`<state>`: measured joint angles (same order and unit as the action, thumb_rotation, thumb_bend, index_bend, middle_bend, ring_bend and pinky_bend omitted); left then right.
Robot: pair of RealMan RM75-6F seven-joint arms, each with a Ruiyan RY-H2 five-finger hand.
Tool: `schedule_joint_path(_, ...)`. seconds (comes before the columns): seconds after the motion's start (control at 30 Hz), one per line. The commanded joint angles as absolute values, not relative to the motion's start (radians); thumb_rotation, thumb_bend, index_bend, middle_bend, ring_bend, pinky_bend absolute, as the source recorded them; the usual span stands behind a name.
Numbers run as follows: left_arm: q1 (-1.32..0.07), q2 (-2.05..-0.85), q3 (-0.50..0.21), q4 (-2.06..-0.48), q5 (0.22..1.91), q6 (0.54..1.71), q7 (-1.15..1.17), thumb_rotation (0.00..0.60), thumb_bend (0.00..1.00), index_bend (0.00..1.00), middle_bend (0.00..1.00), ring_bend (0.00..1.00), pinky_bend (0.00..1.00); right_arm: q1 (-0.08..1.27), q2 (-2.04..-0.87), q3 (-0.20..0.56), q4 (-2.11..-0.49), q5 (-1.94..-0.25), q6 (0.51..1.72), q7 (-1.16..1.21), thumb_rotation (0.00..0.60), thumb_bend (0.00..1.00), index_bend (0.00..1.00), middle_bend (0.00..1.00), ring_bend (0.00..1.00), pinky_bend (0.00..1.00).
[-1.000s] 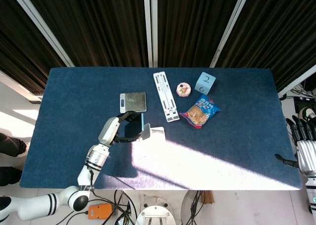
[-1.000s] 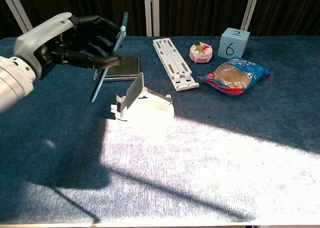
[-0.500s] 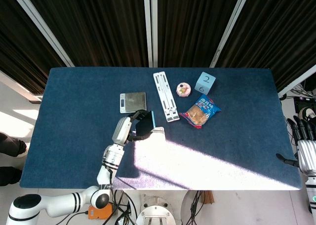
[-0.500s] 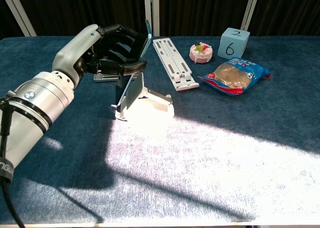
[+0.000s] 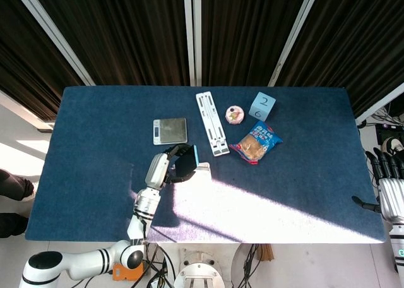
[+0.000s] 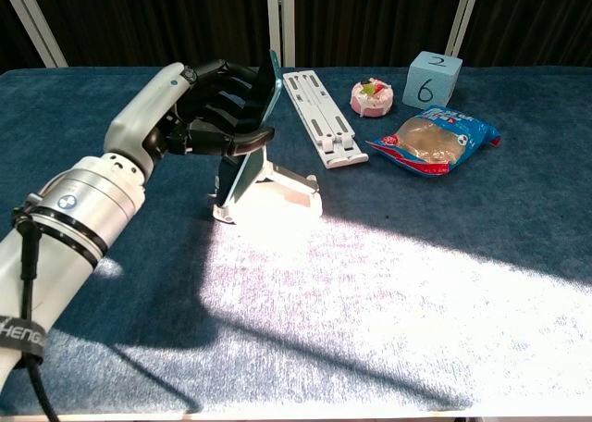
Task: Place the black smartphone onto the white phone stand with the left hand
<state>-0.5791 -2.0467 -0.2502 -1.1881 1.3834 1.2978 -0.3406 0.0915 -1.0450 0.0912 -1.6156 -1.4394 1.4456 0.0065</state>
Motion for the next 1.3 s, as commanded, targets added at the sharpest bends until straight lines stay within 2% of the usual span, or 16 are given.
schedule_joint_path(0.03,-0.581,-2.062,-0.248,-1.159,1.395,1.302,-0.366,0.6,0.26,0.52,0.61,0.46,0.51,0.091,-1.045,0.091,-1.615,-1.439,1.445,0.008,0.6,0.15,0.0,0.05,0.0,0.05)
schedule_joint_path(0.27,-0.585,-2.083,-0.244,-1.109,1.405,1.297,-0.406,0.6,0.25,0.52,0.61,0.46,0.49,0.09,-1.045,0.092,-1.617,-1.436,1.446,0.007,0.6,0.16,0.0,0.05,0.0,0.05)
schedule_joint_path(0.47,-0.59,-2.088,-0.235,-1.082,1.418,1.291,-0.42,0.6,0.16,0.47,0.57,0.42,0.45,0.091,-1.046,0.093,-1.619,-1.436,1.444,0.006,0.6,0.16,0.0,0.05,0.0,0.05)
schedule_joint_path(0.7,-0.591,-2.088,-0.229,-1.075,1.425,1.286,-0.429,0.6,0.1,0.26,0.42,0.31,0.4,0.091,-1.047,0.093,-1.621,-1.435,1.443,0.008,0.6,0.15,0.0,0.05,0.0,0.05)
schedule_joint_path(0.8,-0.591,-2.087,-0.227,-1.071,1.426,1.281,-0.428,0.6,0.08,0.2,0.36,0.26,0.37,0.09,-1.046,0.093,-1.621,-1.435,1.444,0.011,0.6,0.15,0.0,0.05,0.0,0.05)
schedule_joint_path(0.9,-0.59,-2.085,-0.225,-1.073,1.426,1.278,-0.427,0.6,0.08,0.13,0.29,0.19,0.3,0.09,-1.046,0.094,-1.62,-1.436,1.445,0.014,0.6,0.16,0.0,0.05,0.0,0.05)
schedule_joint_path(1.03,-0.589,-2.083,-0.226,-1.079,1.427,1.28,-0.423,0.6,0.07,0.01,0.14,0.05,0.18,0.09,-1.046,0.093,-1.619,-1.438,1.445,0.019,0.6,0.15,0.0,0.05,0.0,0.05)
schedule_joint_path(1.17,-0.59,-2.073,-0.215,-1.083,1.435,1.275,-0.4,0.6,0.04,0.0,0.01,0.0,0.08,0.089,-1.047,0.094,-1.615,-1.439,1.449,0.024,0.6,0.16,0.0,0.05,0.0,0.05)
schedule_joint_path(1.3,-0.59,-2.044,-0.194,-1.11,1.452,1.266,-0.362,0.6,0.02,0.0,0.0,0.0,0.03,0.086,-1.049,0.096,-1.609,-1.438,1.454,0.029,0.6,0.15,0.0,0.05,0.0,0.05)
